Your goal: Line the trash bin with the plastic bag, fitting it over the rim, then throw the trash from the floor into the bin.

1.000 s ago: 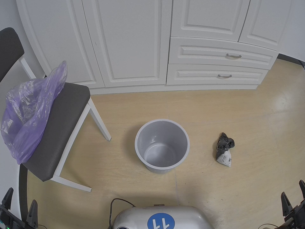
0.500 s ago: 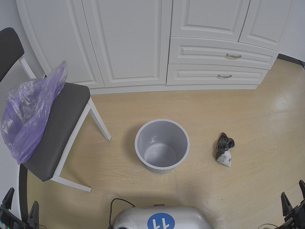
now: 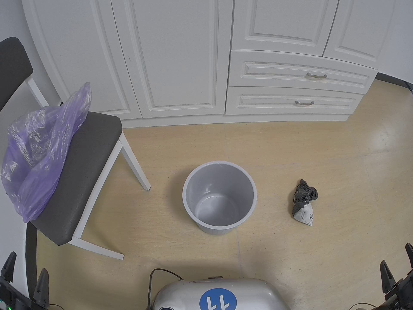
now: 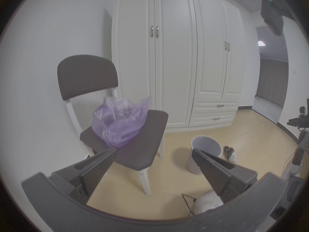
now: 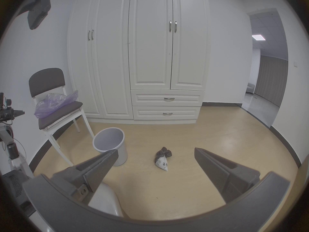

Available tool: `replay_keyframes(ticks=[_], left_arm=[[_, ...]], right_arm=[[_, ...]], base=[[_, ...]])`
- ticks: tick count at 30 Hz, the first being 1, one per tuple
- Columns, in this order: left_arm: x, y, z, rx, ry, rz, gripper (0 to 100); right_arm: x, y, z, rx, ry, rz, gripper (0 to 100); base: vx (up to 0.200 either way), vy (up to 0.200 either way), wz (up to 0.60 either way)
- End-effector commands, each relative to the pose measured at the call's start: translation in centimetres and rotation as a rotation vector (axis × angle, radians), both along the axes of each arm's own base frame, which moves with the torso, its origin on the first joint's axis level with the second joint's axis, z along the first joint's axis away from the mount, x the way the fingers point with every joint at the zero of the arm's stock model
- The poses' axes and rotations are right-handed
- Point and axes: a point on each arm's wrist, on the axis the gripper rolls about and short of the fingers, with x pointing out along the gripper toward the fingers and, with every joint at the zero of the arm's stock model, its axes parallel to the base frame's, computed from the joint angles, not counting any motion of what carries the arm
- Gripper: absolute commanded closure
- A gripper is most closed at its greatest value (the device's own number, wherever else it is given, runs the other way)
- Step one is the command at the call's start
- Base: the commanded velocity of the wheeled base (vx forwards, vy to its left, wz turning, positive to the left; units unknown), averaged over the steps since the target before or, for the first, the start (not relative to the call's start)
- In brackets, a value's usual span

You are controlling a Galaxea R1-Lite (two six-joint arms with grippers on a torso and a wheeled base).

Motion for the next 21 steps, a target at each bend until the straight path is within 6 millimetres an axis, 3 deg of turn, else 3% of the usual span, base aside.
replay_keyframes(ticks=[1,3,5,7,9,15,18,20,21], left_arm=[[-0.3,0.0,1.1,-0.006,-0.099,-0.01,0],[-1.1,-0.2,3.5,-0.079,-0.228,-0.088,0],[-1.3,-0.2,3.8,-0.085,-0.234,-0.115,0],[-1.2,-0.2,3.6,-0.089,-0.218,-0.109,0],[-1.3,-0.2,3.7,-0.089,-0.214,-0.108,0],[-0.7,-0.2,6.3,-0.089,-0.144,-0.117,0],[2.2,0.0,10.1,-0.099,-0.03,0.004,0],[3.4,0.2,11.2,-0.092,0.008,0.073,0],[5.3,0.4,12.9,-0.074,0.052,0.15,0]], right_arm=[[0.0,0.0,-0.4,0.009,-0.004,0.001,0],[0.0,0.0,-0.4,0.03,-0.005,0.0,0],[0.0,0.0,-0.5,0.032,-0.004,0.001,0],[-0.3,0.0,1.0,0.066,-0.079,-0.001,0],[-1.2,0.0,4.1,0.173,-0.185,0.036,0],[0.5,0.4,6.1,0.162,-0.034,0.146,0],[2.4,0.4,8.0,0.109,0.057,0.157,0],[3.1,0.4,8.5,0.087,0.078,0.158,0],[4.0,0.4,9.4,0.06,0.104,0.156,0]], base=[[0.0,0.0,0.0],[0.0,0.0,0.0],[0.0,0.0,0.0],[0.0,0.0,0.0],[0.0,0.0,0.0],[0.0,0.0,0.0],[0.0,0.0,0.0],[0.0,0.0,0.0],[0.0,0.0,0.0]])
